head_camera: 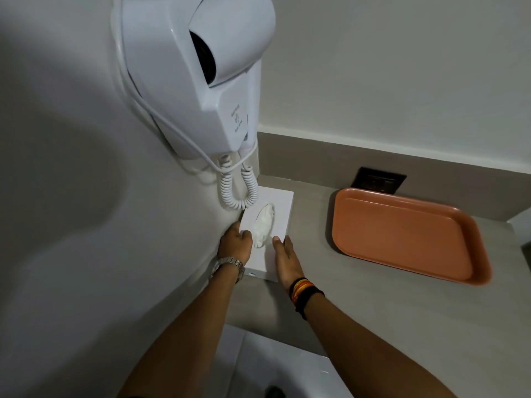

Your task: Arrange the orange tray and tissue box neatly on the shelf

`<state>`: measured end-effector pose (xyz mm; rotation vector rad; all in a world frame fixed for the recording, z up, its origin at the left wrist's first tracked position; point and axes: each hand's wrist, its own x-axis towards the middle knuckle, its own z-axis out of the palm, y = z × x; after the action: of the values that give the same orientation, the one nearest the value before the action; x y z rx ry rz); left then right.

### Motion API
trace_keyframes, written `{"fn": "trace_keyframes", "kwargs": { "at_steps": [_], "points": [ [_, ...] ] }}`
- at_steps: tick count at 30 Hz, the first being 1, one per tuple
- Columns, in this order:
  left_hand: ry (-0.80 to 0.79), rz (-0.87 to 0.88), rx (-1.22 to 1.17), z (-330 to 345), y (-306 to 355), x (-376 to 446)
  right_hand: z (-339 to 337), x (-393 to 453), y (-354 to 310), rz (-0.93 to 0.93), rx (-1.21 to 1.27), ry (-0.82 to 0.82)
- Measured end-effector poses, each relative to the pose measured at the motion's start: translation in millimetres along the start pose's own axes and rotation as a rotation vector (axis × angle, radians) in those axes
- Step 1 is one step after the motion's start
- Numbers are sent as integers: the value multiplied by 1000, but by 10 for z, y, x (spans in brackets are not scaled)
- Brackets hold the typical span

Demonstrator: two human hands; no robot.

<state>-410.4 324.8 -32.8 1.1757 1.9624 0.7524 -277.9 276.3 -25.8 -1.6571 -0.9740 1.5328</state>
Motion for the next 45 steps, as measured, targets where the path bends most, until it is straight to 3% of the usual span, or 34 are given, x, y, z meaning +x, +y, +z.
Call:
{"fn": "trace_keyframes", "kwargs": {
  "at_steps": [3,7,10,13,20,38,45],
  "points": [
    [47,39,76,6,-49,-123,-51,-91,156,-117,-105,71],
    [151,303,302,146,-330,-745,-339,-226,586,-401,-643,216],
    [123,483,518,321,-603,-1159,-557,-239,847,-542,-983,193],
    [53,510,659,451,-758,-1274,-676,-251,1032,-507,-1168,122],
    [20,479,756,495,-654,-1060,-721,-254,1140,-415,-1233,112],
    [-12,395,834,644,-249,-289,-740,-229,1184,-446,-1242,133],
    [-57,372,856,549,-121,-371,-801,-209,1009,-355,-1268,0]
  ]
}}
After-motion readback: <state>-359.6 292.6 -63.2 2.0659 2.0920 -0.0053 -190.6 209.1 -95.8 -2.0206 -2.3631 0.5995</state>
